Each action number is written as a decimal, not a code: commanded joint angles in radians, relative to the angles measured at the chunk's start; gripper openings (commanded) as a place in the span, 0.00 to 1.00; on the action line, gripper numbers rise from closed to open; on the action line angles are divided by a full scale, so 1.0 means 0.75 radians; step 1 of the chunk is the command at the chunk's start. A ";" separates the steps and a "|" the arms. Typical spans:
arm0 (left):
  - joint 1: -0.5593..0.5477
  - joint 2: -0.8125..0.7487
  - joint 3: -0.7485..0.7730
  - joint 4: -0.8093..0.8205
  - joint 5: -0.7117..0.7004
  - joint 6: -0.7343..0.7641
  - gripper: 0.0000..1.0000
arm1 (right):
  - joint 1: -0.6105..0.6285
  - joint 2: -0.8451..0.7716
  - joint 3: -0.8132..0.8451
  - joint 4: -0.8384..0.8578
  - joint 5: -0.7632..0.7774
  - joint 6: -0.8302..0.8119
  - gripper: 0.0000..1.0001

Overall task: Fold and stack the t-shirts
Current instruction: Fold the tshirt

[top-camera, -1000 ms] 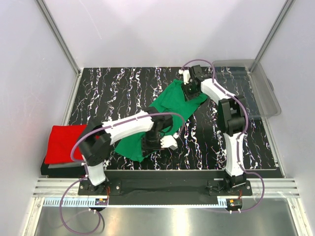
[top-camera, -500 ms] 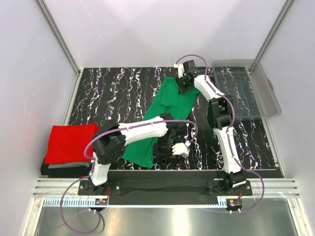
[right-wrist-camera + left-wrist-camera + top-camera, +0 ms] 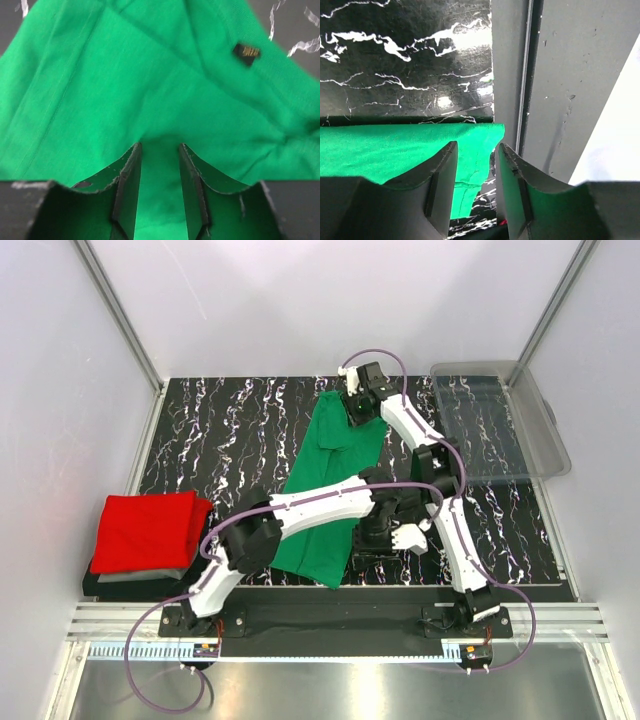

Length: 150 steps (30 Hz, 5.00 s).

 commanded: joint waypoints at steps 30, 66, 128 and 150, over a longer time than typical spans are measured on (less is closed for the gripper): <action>0.116 -0.092 -0.651 0.504 -0.057 -0.028 0.31 | -0.012 -0.385 -0.631 -0.062 -0.091 0.054 0.44; 0.445 -1.005 -0.742 0.533 -0.098 -0.722 0.66 | -0.045 -1.604 -1.644 -0.031 -0.495 0.846 0.68; 1.006 -0.965 -1.749 1.167 0.340 -1.277 0.23 | 0.260 -1.394 -2.414 0.378 -0.686 1.187 0.09; 1.124 -0.938 -1.304 1.095 0.324 -1.122 0.00 | -0.041 -1.630 -2.153 0.267 -0.729 0.970 0.00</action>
